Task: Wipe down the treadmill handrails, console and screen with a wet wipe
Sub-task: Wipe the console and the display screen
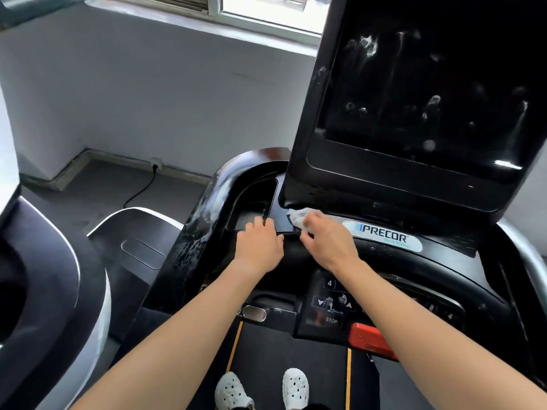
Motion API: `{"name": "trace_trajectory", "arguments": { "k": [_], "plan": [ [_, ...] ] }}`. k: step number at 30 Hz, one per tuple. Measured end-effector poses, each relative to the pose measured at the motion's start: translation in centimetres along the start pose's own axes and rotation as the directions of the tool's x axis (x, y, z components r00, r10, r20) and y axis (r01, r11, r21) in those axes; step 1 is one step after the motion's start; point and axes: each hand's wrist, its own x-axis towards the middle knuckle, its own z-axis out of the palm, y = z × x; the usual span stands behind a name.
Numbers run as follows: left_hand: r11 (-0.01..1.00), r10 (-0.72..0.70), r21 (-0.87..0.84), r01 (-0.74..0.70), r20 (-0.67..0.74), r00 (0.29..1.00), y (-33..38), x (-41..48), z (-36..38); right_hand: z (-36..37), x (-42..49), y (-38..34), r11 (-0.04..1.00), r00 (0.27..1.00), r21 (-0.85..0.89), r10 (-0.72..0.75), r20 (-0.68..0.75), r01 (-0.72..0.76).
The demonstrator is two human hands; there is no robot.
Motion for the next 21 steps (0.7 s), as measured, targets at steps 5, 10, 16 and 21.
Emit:
{"name": "trace_trajectory", "arguments": {
  "k": [5, 10, 16, 21],
  "plan": [
    [0.989, 0.098, -0.115, -0.098, -0.01, 0.995, 2.3, 0.8, -0.3, -0.6, 0.6, 2.4, 0.997, 1.0, -0.069, 0.025, 0.003, -0.024],
    [0.992, 0.086, -0.094, -0.086, -0.01, 0.996, 3.0, 1.3, 0.0, -1.8, 0.3, 5.2, 0.973, 0.977, -0.104, 0.2, -0.078, -0.207],
    [0.997, 0.018, 0.07, -0.013, -0.064, 0.998, 5.5, 1.4, 0.4, -2.2, -0.1, 2.7, 0.973, 0.981, -0.133, -0.179, 0.073, 0.188],
    [0.993, 0.031, 0.117, -0.02, -0.093, 0.995, 5.4, 1.3, 0.8, -2.7, -1.4, 4.4, 0.96, 0.969, -0.155, -0.243, -0.043, 0.233]
  ]
}}
